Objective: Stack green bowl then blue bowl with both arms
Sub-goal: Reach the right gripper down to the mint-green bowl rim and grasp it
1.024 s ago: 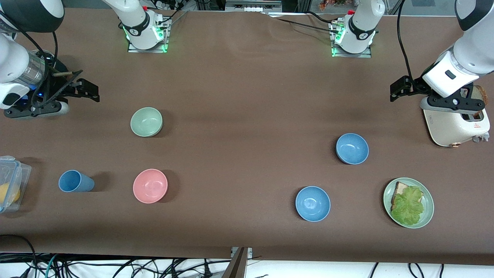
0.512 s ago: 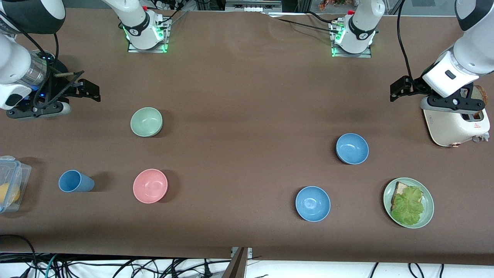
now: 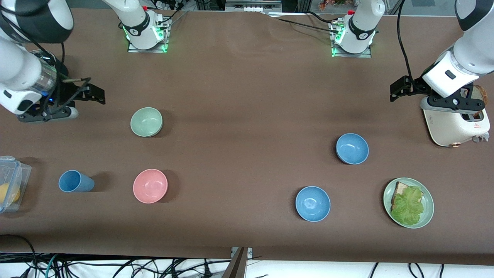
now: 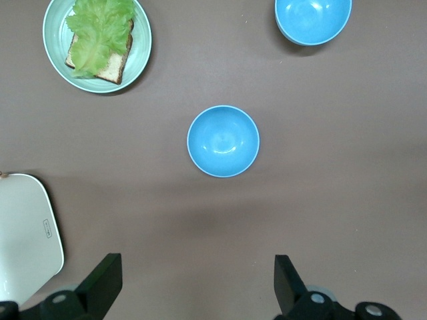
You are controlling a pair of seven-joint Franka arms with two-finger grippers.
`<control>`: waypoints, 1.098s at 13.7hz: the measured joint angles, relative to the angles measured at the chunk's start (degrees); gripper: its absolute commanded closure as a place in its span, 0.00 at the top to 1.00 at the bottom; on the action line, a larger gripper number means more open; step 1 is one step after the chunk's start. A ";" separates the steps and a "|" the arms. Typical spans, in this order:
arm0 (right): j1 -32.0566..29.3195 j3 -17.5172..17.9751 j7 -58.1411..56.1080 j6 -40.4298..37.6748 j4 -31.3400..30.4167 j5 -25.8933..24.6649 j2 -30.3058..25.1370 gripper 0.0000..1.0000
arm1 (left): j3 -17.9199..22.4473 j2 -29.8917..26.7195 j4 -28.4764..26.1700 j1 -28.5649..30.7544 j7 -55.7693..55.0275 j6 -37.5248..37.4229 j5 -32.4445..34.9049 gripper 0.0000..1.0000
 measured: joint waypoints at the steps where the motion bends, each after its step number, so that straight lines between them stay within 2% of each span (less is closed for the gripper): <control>1: -0.09 -0.33 0.07 3.36 -2.97 0.00 0.19 1.00 | 0.00 0.00 0.00 0.00 0.00 0.00 0.00 1.00; 8: -0.64 -1.18 0.17 30.69 -25.54 0.40 2.20 1.00 | 0.00 0.00 0.00 0.00 0.00 0.00 0.00 1.00; 12: -0.64 -1.18 0.32 40.76 -32.89 0.76 5.38 0.99 | 0.00 0.00 0.00 0.00 0.00 0.00 0.00 1.00; 13: -0.65 -1.18 0.33 41.69 -33.71 0.76 6.29 0.95 | 0.00 0.00 0.00 0.00 0.00 0.00 0.00 1.00; 14: -0.64 -1.18 0.35 42.38 -34.23 0.77 7.06 0.87 | 0.00 0.00 0.00 0.00 0.00 0.00 0.00 1.00; 15: -0.64 -1.18 0.35 42.94 -34.53 0.77 7.74 0.74 | 0.00 0.00 0.00 0.00 0.00 0.00 0.00 1.00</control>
